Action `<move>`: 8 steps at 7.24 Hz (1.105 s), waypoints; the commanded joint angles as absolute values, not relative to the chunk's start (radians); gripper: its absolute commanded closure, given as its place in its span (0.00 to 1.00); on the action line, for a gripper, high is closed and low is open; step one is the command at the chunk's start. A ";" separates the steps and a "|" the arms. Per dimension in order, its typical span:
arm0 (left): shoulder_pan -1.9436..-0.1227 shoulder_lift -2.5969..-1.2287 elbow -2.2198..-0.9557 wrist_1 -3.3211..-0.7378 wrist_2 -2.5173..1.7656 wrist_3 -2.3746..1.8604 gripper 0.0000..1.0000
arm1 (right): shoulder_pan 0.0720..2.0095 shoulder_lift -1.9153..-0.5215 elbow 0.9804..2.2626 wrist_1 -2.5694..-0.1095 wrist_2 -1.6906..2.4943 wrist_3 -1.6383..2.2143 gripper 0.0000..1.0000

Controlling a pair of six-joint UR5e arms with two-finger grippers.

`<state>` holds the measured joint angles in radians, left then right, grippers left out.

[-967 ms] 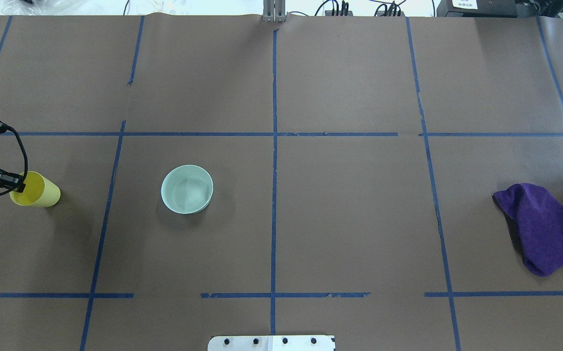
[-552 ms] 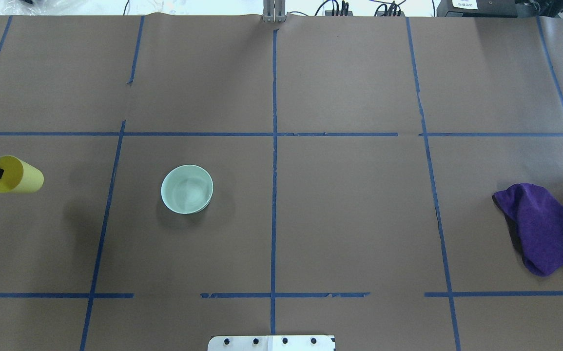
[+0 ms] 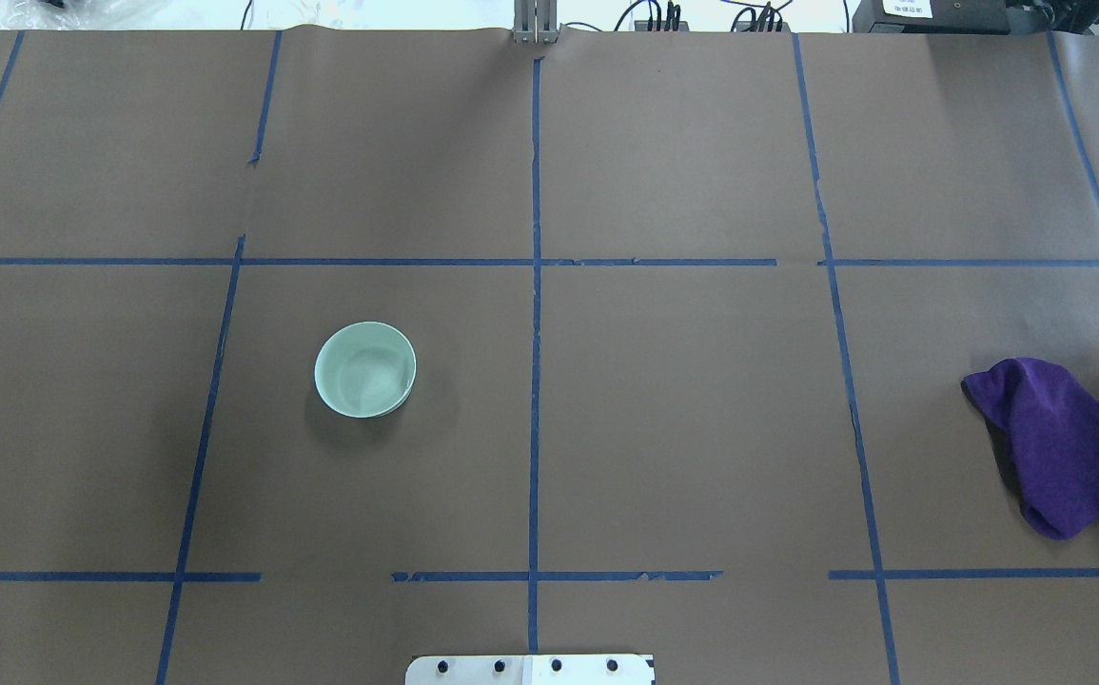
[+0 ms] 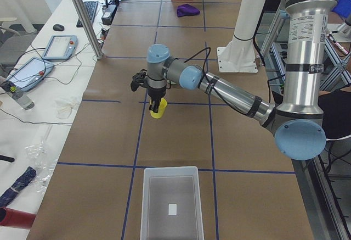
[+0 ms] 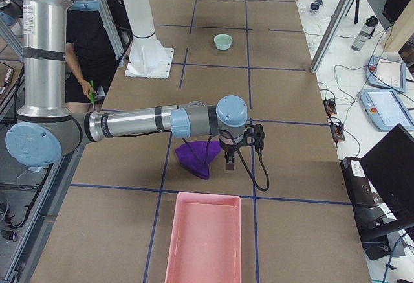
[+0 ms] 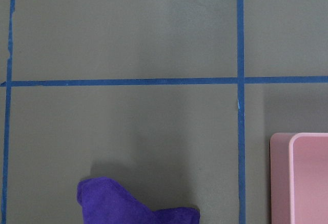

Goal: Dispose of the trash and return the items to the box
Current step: 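Carry the yellow cup off the table toward the clear bin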

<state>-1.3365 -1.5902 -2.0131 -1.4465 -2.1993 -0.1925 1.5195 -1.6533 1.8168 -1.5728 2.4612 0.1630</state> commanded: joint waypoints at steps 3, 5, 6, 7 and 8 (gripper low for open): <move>-1.639 -1.618 -1.784 -1.371 -2.195 0.263 1.00 | 1.396 -1.661 1.886 -1.475 2.419 0.450 0.00; -1.675 -1.615 -1.767 -1.381 -2.191 0.270 1.00 | 1.275 -1.771 1.904 -1.255 2.361 0.610 0.00; -1.693 -1.615 -1.749 -1.376 -2.191 0.331 1.00 | 1.158 -1.782 1.904 -1.150 2.294 0.746 0.00; -1.731 -1.626 -1.683 -1.377 -2.192 0.394 1.00 | 1.061 -1.781 1.901 -1.105 2.219 0.815 0.00; -1.735 -1.629 -1.658 -1.382 -2.195 0.397 1.00 | 0.990 -1.772 1.893 -1.103 2.174 0.853 0.00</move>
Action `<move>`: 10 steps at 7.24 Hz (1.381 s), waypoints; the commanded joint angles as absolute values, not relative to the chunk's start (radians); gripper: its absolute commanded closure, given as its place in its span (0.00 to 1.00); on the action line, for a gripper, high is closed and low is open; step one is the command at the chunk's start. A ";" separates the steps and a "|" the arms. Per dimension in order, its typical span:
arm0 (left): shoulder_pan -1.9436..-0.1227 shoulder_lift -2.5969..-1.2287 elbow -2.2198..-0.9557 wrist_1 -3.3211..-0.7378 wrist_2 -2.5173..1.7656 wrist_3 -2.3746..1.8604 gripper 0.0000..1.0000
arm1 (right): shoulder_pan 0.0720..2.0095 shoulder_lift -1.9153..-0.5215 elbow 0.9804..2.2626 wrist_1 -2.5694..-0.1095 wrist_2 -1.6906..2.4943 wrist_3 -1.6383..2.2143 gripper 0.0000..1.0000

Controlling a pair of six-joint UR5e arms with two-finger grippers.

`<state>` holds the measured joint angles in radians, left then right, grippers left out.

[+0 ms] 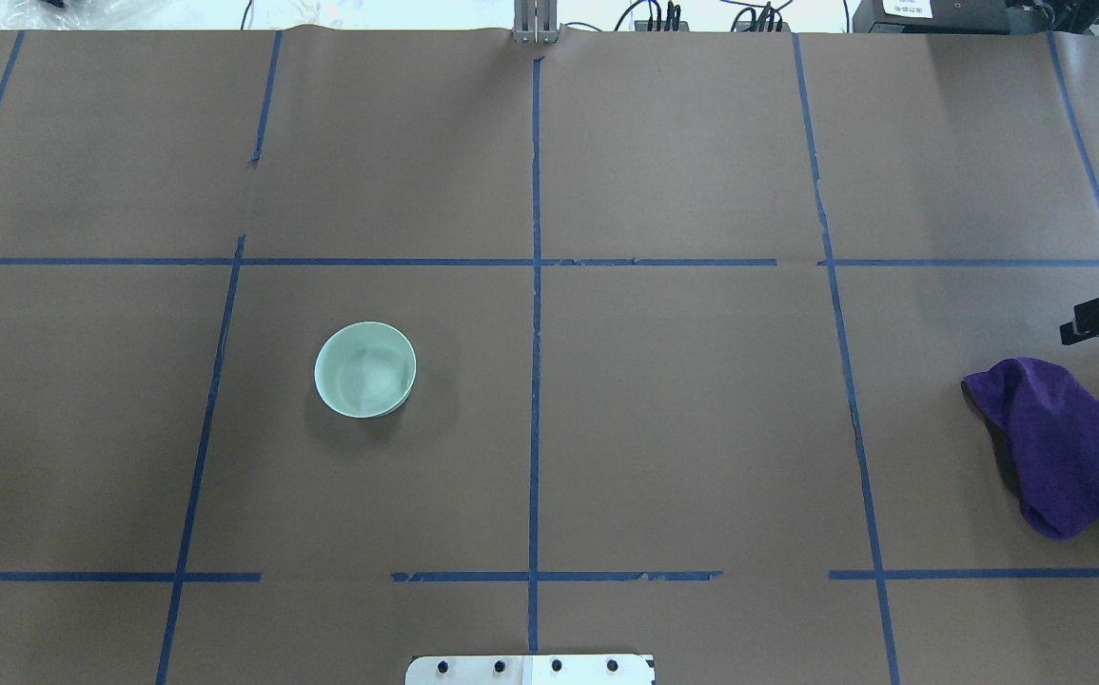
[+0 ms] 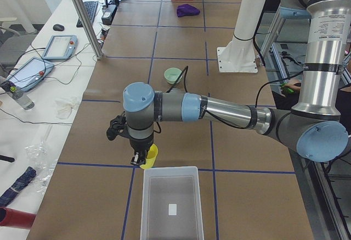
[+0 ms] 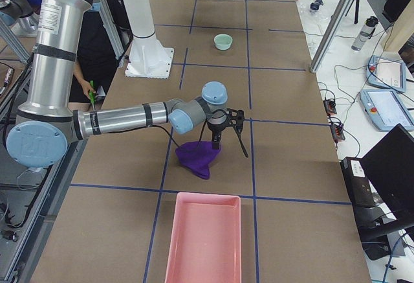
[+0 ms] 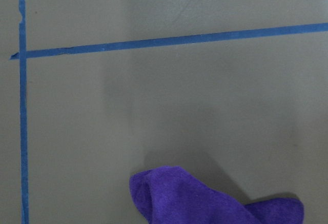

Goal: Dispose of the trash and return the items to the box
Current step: 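Lower the right gripper onto the purple cloth while left holds cup over bin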

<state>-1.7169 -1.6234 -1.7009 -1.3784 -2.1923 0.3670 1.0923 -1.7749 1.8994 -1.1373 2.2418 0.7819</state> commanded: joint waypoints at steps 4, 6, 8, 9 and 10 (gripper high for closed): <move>-1.735 -1.601 -1.595 -1.422 -2.204 0.390 1.00 | 0.939 -1.746 1.790 -1.097 2.160 0.854 0.00; -1.735 -1.601 -1.595 -1.424 -2.206 0.391 1.00 | 0.937 -1.741 1.772 -1.106 2.160 0.851 0.00; -1.735 -1.601 -1.588 -1.424 -2.206 0.390 1.00 | 0.911 -1.740 1.750 -1.111 2.145 0.854 0.00; -1.735 -1.601 -1.568 -1.424 -2.207 0.388 1.00 | 0.911 -1.740 1.755 -1.111 2.146 0.854 0.10; -1.735 -1.600 -1.550 -1.439 -2.207 0.385 1.00 | 0.928 -1.740 1.770 -1.112 2.161 0.853 0.74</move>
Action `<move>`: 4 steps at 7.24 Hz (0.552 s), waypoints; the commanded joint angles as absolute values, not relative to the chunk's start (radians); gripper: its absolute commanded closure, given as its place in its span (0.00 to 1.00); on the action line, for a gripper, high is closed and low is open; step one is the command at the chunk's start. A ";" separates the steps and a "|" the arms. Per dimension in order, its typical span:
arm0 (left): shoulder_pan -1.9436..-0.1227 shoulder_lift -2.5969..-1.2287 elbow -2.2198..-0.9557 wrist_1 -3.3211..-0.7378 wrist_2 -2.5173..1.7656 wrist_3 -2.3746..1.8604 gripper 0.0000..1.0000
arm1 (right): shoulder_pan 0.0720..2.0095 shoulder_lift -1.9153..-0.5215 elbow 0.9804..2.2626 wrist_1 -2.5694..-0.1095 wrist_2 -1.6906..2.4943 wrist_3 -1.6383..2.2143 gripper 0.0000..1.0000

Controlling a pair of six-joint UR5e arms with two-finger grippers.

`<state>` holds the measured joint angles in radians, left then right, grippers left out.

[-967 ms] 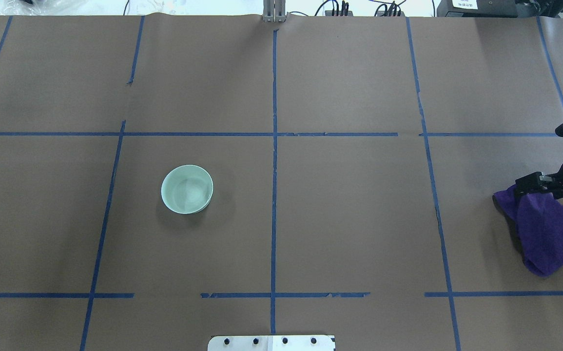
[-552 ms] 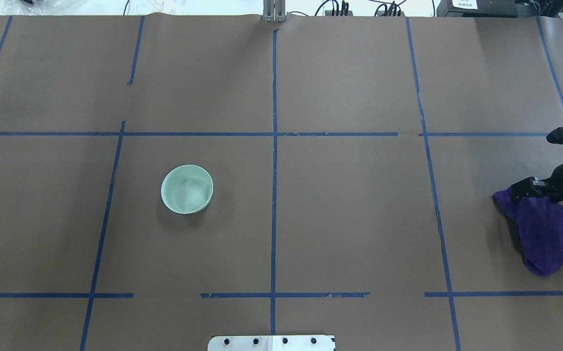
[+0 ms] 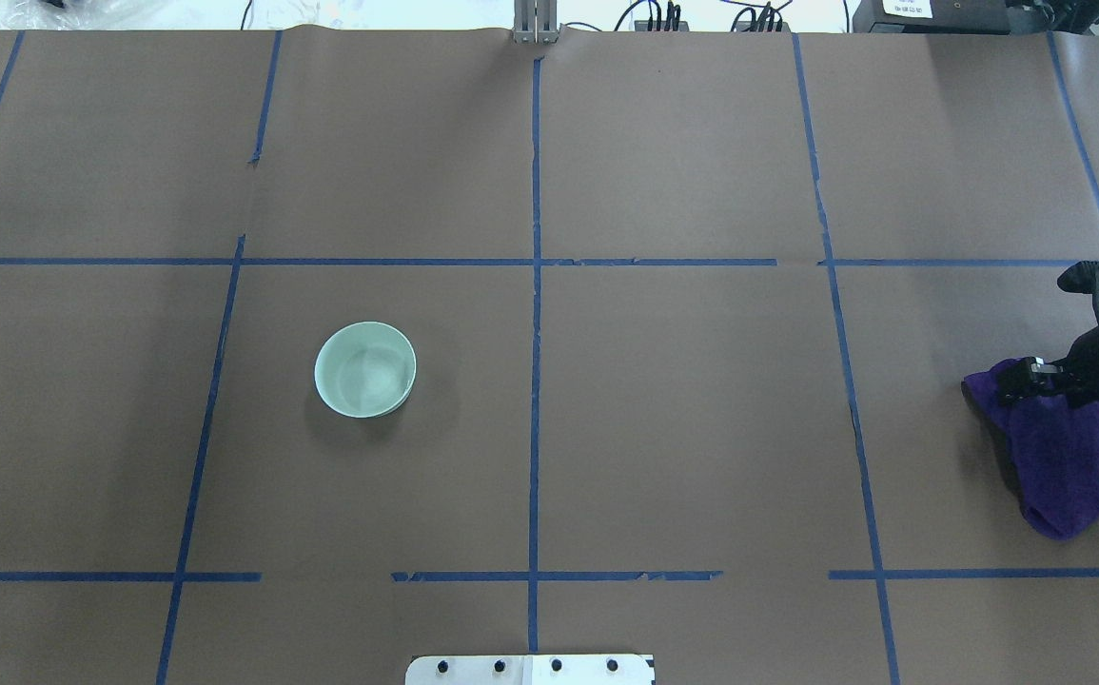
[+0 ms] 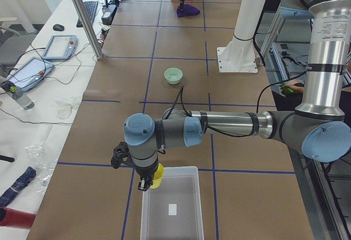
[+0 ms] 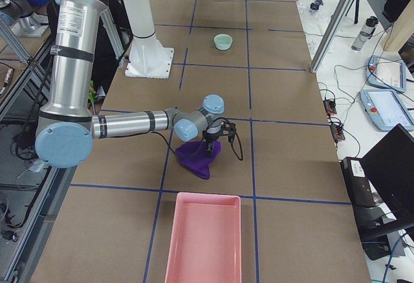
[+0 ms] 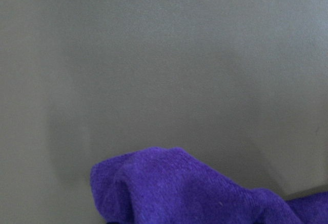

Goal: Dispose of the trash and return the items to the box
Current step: 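Lower the right gripper onto the purple cloth while left holds cup over bin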

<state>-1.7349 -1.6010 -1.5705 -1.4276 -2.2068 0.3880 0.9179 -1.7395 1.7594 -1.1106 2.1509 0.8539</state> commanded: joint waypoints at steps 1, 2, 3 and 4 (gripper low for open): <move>-1.733 -1.600 -1.524 -1.474 -2.209 0.385 1.00 | 0.945 -1.746 1.799 -1.120 2.164 0.851 1.00; -1.735 -1.600 -1.500 -1.515 -2.209 0.364 1.00 | 0.963 -1.753 1.840 -1.144 2.164 0.851 1.00; -1.732 -1.585 -1.500 -1.555 -2.207 0.313 1.00 | 1.004 -1.762 1.894 -1.185 2.163 0.853 1.00; -1.727 -1.566 -1.496 -1.609 -2.207 0.284 1.00 | 1.050 -1.778 1.942 -1.225 2.164 0.851 1.00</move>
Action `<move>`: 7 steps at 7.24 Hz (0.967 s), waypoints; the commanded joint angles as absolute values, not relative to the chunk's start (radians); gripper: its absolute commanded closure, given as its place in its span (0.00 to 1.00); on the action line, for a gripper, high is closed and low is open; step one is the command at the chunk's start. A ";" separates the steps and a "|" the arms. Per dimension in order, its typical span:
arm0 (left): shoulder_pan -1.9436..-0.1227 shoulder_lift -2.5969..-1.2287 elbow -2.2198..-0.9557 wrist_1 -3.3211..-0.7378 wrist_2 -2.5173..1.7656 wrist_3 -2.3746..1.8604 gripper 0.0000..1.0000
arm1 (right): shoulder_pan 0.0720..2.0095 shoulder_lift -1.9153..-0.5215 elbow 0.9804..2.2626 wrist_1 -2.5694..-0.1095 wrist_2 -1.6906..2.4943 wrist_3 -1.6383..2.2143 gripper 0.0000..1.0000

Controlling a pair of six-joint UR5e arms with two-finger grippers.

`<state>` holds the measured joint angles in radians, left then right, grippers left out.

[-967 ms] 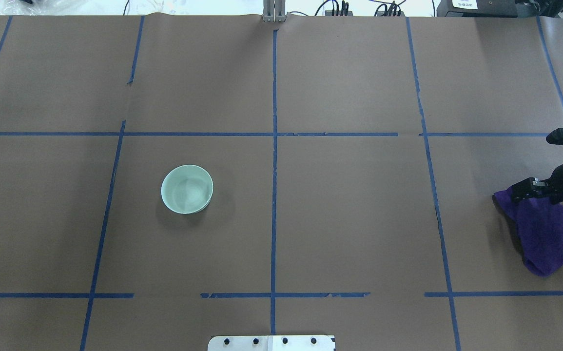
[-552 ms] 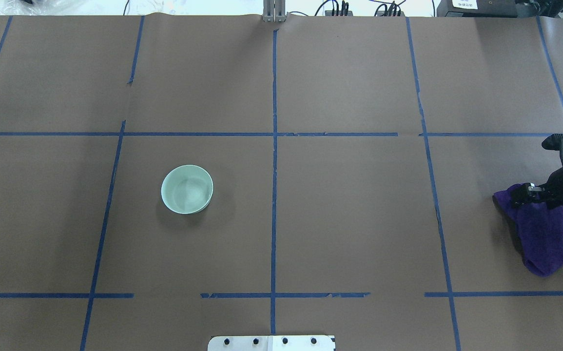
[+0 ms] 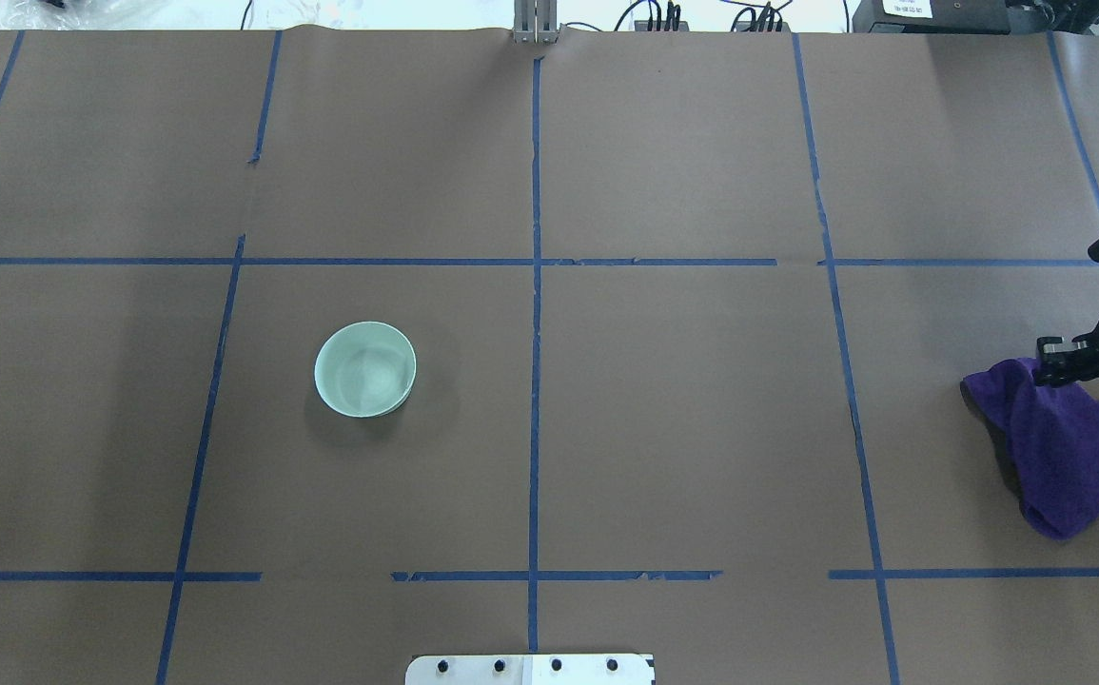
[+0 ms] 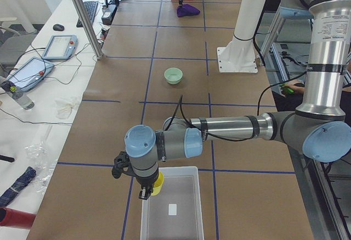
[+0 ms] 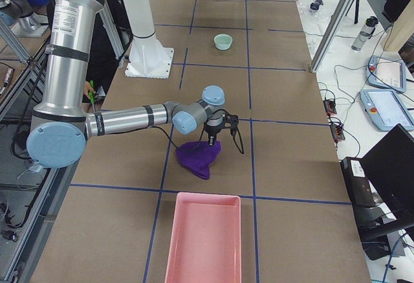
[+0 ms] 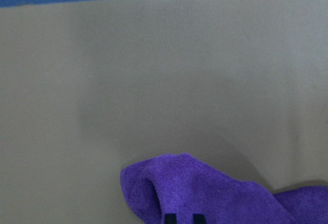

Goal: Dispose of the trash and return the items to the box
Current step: 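Close the right gripper on the purple cloth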

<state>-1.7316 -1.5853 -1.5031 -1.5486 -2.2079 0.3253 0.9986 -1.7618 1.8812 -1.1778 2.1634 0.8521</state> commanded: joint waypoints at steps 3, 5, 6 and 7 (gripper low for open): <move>-1.726 -1.565 -1.497 -1.618 -2.207 0.279 1.00 | 1.040 -1.779 1.938 -1.243 2.146 0.857 0.83; -1.726 -1.565 -1.497 -1.618 -2.206 0.279 1.00 | 0.890 -1.752 1.886 -1.241 2.042 0.859 0.00; -1.726 -1.565 -1.499 -1.618 -2.206 0.279 1.00 | 0.882 -1.709 1.838 -1.243 2.040 0.864 0.00; -1.726 -1.565 -1.502 -1.618 -2.206 0.279 1.00 | 0.879 -1.703 1.818 -1.243 2.042 0.859 0.00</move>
